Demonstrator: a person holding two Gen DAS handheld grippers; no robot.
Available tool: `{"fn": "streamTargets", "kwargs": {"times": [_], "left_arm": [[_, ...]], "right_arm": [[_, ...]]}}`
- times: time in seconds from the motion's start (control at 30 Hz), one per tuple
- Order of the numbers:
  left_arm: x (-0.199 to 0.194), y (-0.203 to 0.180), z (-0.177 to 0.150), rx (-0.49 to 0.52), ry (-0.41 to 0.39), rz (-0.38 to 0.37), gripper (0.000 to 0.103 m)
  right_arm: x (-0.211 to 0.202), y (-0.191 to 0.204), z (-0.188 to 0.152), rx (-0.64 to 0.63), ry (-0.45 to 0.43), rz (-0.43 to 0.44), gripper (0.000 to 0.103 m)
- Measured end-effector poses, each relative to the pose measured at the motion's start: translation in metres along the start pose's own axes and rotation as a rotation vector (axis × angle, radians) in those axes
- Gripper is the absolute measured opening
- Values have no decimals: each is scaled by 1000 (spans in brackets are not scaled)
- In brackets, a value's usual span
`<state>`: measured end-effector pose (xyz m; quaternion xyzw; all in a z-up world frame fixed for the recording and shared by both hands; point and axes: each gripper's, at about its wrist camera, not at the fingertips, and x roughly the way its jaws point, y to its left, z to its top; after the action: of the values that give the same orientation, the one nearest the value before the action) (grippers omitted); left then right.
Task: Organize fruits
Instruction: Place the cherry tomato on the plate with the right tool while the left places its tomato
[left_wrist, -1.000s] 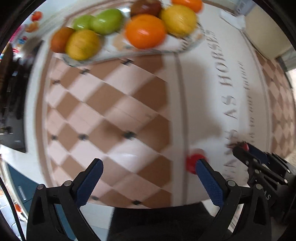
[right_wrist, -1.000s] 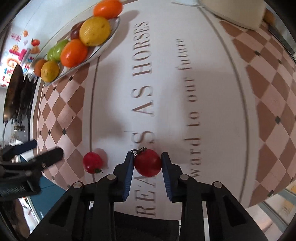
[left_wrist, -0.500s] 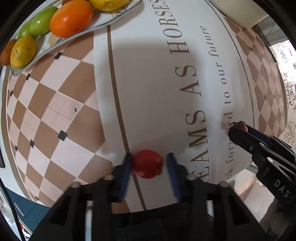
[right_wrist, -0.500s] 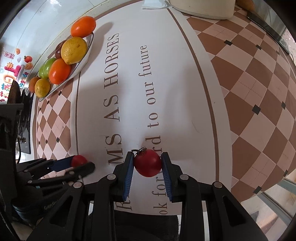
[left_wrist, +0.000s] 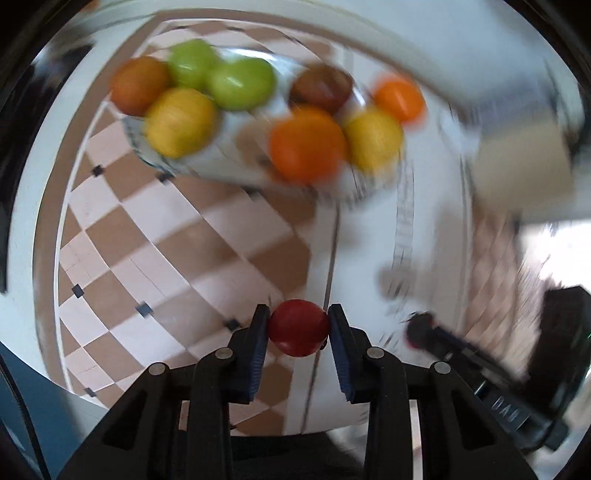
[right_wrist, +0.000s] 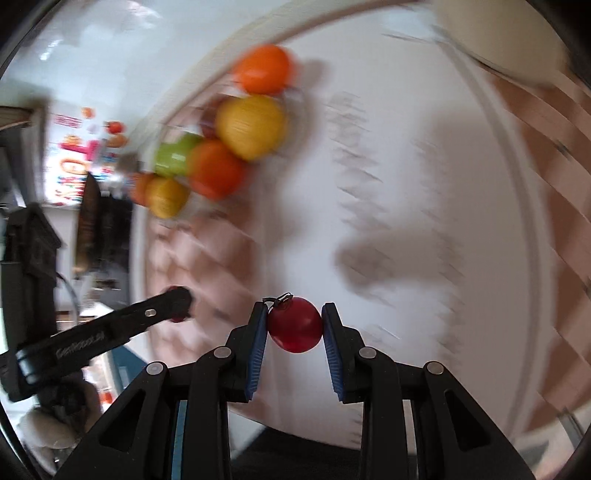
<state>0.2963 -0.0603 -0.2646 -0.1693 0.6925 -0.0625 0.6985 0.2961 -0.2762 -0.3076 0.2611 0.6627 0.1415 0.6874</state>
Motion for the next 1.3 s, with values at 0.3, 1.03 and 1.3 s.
{"fn": "streamTargets", "kwargs": {"times": [0.3,1.03,1.3], "left_arm": [[2,73,70,-416,5,-305,29],[5,73,106,-330,11,-77,72],[-19,51,78,-89,-87,283,98]], "right_arm": [[35,107,114,-134,11,84,32],[60,112,147,-204,77,-163,87],[15,102,109,-283,-43,-371,93]]}}
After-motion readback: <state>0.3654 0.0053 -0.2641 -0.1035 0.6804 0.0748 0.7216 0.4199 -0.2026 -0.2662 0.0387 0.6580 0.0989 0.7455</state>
